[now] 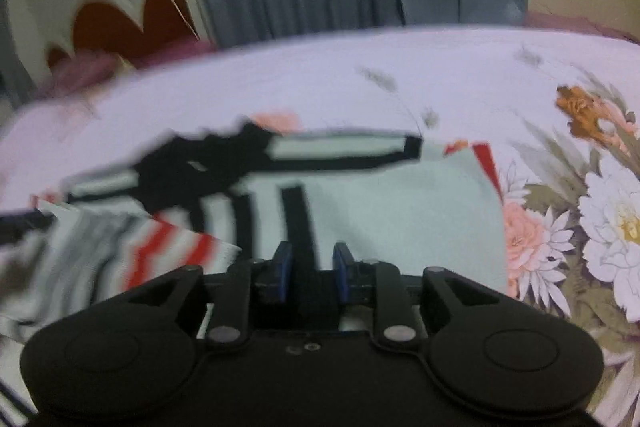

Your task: Fold small clothes

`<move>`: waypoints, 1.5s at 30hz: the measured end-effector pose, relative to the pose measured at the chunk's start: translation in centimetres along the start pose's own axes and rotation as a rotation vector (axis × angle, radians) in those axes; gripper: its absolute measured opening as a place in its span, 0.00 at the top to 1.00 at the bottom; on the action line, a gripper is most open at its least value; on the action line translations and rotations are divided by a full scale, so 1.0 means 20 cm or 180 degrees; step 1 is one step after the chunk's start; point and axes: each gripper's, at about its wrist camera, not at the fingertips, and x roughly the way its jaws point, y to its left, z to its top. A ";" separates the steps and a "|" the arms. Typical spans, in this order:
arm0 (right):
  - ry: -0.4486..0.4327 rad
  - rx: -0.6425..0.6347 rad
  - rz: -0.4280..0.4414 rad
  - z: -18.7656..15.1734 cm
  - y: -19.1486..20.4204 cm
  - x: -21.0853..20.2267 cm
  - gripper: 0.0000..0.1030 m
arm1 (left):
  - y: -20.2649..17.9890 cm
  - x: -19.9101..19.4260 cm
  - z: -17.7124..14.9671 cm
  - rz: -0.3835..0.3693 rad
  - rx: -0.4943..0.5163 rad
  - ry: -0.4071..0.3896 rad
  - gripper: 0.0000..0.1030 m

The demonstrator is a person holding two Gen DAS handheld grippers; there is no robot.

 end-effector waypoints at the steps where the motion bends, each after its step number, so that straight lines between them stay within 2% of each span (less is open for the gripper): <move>1: -0.0004 0.0026 -0.0033 0.00 -0.01 0.03 0.80 | 0.03 0.02 0.01 -0.0038 -0.0084 -0.0012 0.56; 3: -0.0016 0.0041 -0.0054 0.03 0.00 0.03 0.78 | 0.04 -0.01 0.02 -0.0021 -0.0180 -0.0010 0.56; 4: -0.0054 0.0006 -0.0102 0.03 0.03 0.00 0.72 | 0.02 -0.07 0.02 0.0039 -0.0188 -0.0097 0.56; 5: -0.0144 -0.0030 -0.0116 0.03 0.06 -0.03 0.67 | -0.01 -0.12 0.01 0.0014 -0.0196 -0.0159 0.56; 6: -0.0260 -0.0060 -0.0086 0.03 0.09 -0.07 0.56 | -0.06 -0.16 0.00 -0.0079 -0.0188 -0.0201 0.56; 7: -0.0339 -0.0085 0.0014 0.02 0.15 -0.09 0.56 | -0.12 -0.20 -0.01 -0.0141 -0.0147 -0.0245 0.56; 10: -0.0226 -0.0260 0.0375 0.01 0.36 -0.04 0.65 | -0.32 -0.24 -0.05 -0.0264 -0.0031 -0.0264 0.56; 12: -0.0133 -0.0439 0.0503 -0.01 0.51 0.01 0.65 | -0.40 -0.21 -0.09 -0.0261 0.0032 -0.0179 0.56; 14: -0.0074 -0.0583 0.0469 -0.05 0.58 0.07 0.64 | -0.43 -0.16 -0.13 -0.0204 0.0095 -0.0076 0.56; 16: -0.0107 -0.0671 0.0387 -0.06 0.57 0.08 0.68 | -0.38 -0.17 -0.17 -0.0119 0.0128 -0.0102 0.56; 18: -0.0163 -0.0623 0.0052 -0.05 0.48 0.03 0.68 | -0.25 -0.20 -0.21 -0.0014 0.0136 -0.0113 0.56; 20: -0.0129 -0.0514 -0.0194 -0.06 0.32 0.00 0.62 | -0.16 -0.21 -0.26 0.0058 0.0174 -0.0116 0.56; 23: -0.0099 -0.0375 -0.0054 -0.08 0.20 -0.01 0.60 | -0.16 -0.25 -0.25 0.0088 0.0202 -0.0137 0.56; 26: -0.0249 -0.0485 -0.0159 -0.06 0.27 -0.09 0.62 | -0.22 -0.34 -0.24 0.0054 0.0177 -0.0283 0.56; 28: -0.0352 -0.0490 -0.0036 -0.08 0.33 -0.17 0.61 | -0.29 -0.41 -0.27 0.0005 0.0196 -0.0329 0.56; 30: -0.0300 -0.0608 0.0098 -0.11 0.39 -0.20 0.62 | -0.35 -0.45 -0.30 -0.0003 0.0245 -0.0310 0.56; 37: -0.0162 -0.0976 0.0227 -0.27 0.56 -0.16 0.60 | -0.43 -0.45 -0.41 -0.0003 0.0171 -0.0156 0.56; 42: -0.0168 -0.1009 0.0166 -0.28 0.58 -0.17 0.59 | -0.42 -0.45 -0.46 0.0015 0.0195 -0.0123 0.56; 45: -0.0199 -0.0962 -0.0076 -0.28 0.50 -0.18 0.59 | -0.38 -0.47 -0.48 0.0027 0.0213 -0.0125 0.56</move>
